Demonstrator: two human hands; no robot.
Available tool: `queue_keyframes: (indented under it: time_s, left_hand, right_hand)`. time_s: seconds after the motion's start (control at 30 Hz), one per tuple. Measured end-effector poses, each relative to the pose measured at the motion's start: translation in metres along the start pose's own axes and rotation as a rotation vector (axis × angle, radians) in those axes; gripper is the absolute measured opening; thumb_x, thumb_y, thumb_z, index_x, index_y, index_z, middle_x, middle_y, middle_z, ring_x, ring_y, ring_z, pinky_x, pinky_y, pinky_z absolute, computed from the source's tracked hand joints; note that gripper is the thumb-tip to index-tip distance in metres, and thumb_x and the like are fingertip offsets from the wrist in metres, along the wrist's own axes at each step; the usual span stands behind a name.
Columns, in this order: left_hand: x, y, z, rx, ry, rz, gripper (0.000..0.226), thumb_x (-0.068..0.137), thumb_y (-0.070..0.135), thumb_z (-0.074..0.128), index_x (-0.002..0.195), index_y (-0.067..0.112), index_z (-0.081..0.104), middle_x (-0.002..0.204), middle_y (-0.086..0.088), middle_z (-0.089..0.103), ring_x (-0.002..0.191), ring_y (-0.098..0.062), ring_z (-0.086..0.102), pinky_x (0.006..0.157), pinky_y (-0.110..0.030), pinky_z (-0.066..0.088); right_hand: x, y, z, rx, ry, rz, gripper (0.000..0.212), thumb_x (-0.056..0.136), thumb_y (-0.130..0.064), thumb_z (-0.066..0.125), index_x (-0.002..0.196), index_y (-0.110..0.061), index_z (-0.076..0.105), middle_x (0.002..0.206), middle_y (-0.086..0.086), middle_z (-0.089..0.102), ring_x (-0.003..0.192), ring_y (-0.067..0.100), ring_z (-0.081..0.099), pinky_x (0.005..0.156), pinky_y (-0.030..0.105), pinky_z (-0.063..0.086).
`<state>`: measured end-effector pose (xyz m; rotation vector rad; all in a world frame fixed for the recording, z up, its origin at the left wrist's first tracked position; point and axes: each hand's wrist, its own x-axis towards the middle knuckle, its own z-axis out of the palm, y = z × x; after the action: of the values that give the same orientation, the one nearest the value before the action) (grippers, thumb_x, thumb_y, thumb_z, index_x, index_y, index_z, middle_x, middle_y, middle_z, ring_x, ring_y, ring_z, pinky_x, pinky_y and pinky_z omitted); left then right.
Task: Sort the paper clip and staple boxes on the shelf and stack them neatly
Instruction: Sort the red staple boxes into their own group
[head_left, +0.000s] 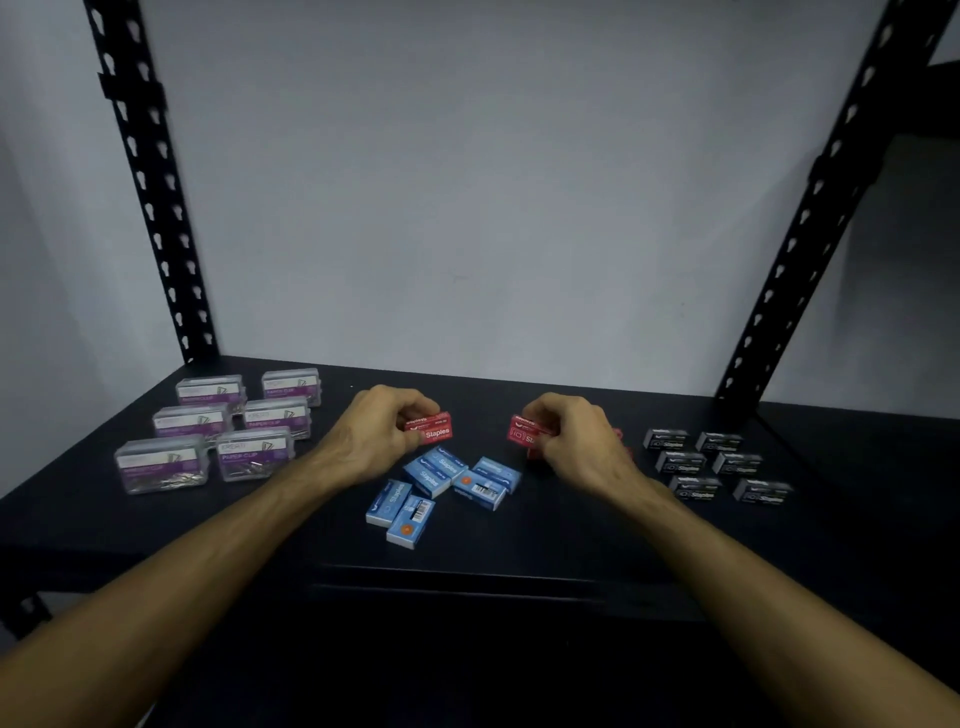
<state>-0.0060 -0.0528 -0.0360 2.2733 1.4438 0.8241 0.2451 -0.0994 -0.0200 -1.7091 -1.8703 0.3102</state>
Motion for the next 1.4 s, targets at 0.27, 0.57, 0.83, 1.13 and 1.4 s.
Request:
queue_keyframes:
  time_s: [0.27,0.57,0.83,1.13,1.4]
  left_hand:
    - [0.014,0.046,0.033,-0.054,-0.072,0.088,0.031,0.084,0.014,0.076,0.113,0.022,0.071,0.100,0.012,0.070,0.086,0.004,0.061,0.072,-0.009,0.045]
    - [0.028,0.079,0.078,-0.021,-0.160,0.143,0.032,0.086,0.008,0.073,0.115,0.020,0.070,0.110,0.006,0.071,0.086,0.001,0.059,0.067,-0.004,0.042]
    - [0.034,0.081,0.103,0.046,-0.203,0.176,0.033,0.087,0.011,0.072,0.118,0.021,0.069,0.118,0.004,0.068,0.094,-0.001,0.055,0.076,-0.007,0.040]
    - [0.029,0.080,0.108,0.031,-0.205,0.233,0.032,0.087,0.012,0.072,0.117,0.020,0.068,0.113,0.005,0.068,0.094,-0.001,0.056,0.076,-0.008,0.042]
    - [0.028,0.080,0.108,-0.003,-0.190,0.247,0.034,0.086,0.010,0.071,0.118,0.020,0.068,0.107,0.008,0.065,0.089,0.001,0.056,0.076,-0.009,0.043]
  right_hand:
    - [-0.020,0.036,-0.036,-0.057,0.002,0.078,0.030,0.084,0.000,0.062,0.105,-0.019,0.073,0.094,-0.005,0.073,0.088,0.011,0.067,0.078,0.026,0.053]
    - [-0.034,0.066,-0.049,-0.151,-0.029,0.154,0.022,0.083,-0.003,0.062,0.099,-0.014,0.072,0.093,-0.002,0.071,0.085,0.013,0.065,0.070,0.025,0.051]
    - [-0.031,0.079,-0.045,-0.179,-0.137,0.099,0.030,0.084,0.006,0.054,0.102,-0.014,0.069,0.090,-0.007,0.062,0.084,0.010,0.058,0.059,0.012,0.034]
    - [-0.030,0.083,-0.044,-0.169,-0.174,0.040,0.027,0.085,0.005,0.054,0.098,-0.014,0.069,0.093,-0.003,0.069,0.086,0.013,0.063,0.073,0.024,0.050]
    - [-0.029,0.084,-0.044,-0.174,-0.185,0.016,0.026,0.086,0.002,0.056,0.101,-0.015,0.069,0.091,-0.004,0.067,0.083,0.012,0.062,0.067,0.021,0.046]
